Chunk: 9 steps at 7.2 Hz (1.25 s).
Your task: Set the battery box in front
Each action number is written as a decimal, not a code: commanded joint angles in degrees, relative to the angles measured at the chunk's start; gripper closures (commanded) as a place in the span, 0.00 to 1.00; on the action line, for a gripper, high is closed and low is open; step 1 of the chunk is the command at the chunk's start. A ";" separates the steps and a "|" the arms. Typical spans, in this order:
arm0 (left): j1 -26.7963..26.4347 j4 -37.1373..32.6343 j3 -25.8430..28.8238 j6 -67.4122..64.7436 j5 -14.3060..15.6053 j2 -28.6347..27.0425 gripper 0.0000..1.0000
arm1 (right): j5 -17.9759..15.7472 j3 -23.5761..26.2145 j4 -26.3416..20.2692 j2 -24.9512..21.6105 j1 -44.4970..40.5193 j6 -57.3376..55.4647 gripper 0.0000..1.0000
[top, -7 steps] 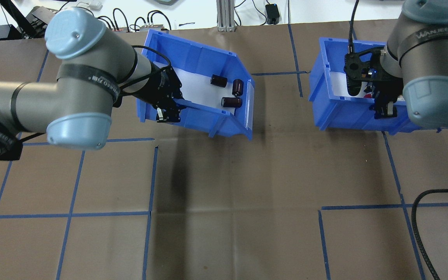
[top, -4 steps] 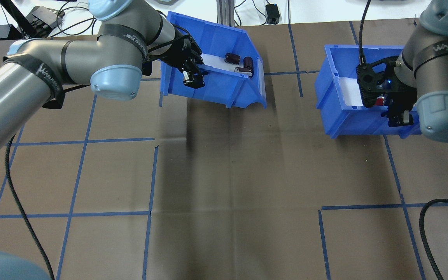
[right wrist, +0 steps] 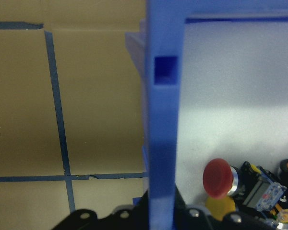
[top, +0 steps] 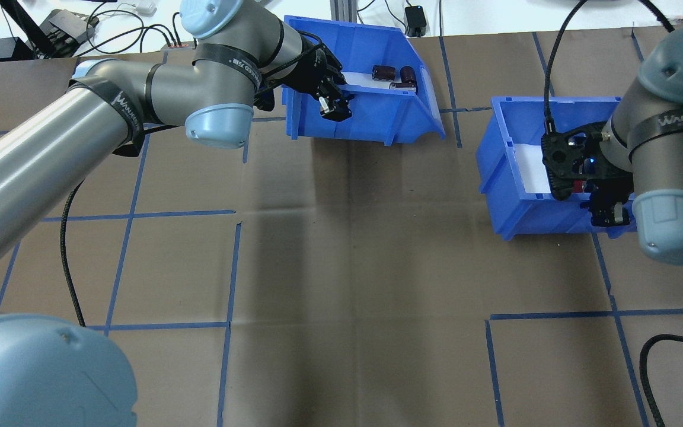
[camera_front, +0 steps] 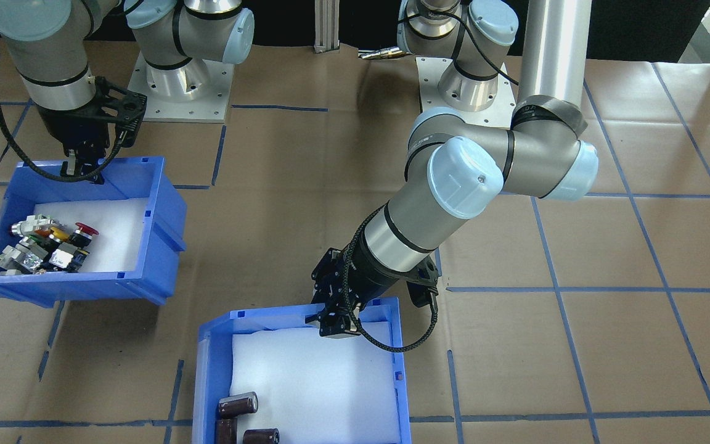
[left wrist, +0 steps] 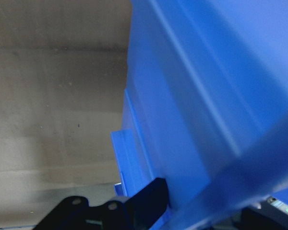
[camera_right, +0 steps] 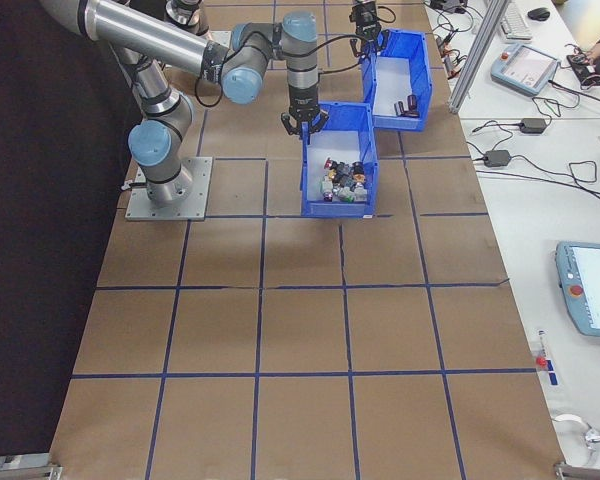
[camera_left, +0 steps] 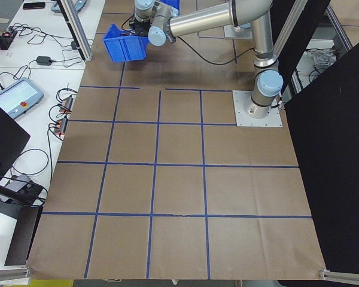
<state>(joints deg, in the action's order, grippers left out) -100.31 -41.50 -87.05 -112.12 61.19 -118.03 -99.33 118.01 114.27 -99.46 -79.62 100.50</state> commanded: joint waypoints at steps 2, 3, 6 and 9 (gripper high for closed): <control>-1.64 11.00 -0.92 -6.97 -2.47 -3.44 0.99 | 0.01 6.95 1.04 -6.25 -0.19 -0.47 1.00; -2.08 10.83 -2.32 -6.98 -2.39 -2.74 0.99 | 0.36 8.44 0.95 -8.19 -0.36 -1.43 1.00; -3.31 11.09 -8.47 -6.01 -1.95 -0.19 0.98 | 0.28 10.48 -0.01 -10.14 -7.88 -9.04 1.00; -2.35 11.00 -9.01 -3.47 -0.99 -0.09 0.75 | -0.08 11.88 -0.28 -9.88 -17.48 -20.04 1.00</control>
<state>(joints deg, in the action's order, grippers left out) -102.87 -30.43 -95.78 -116.75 59.64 -118.23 -99.26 128.89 114.07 -109.35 -93.32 85.09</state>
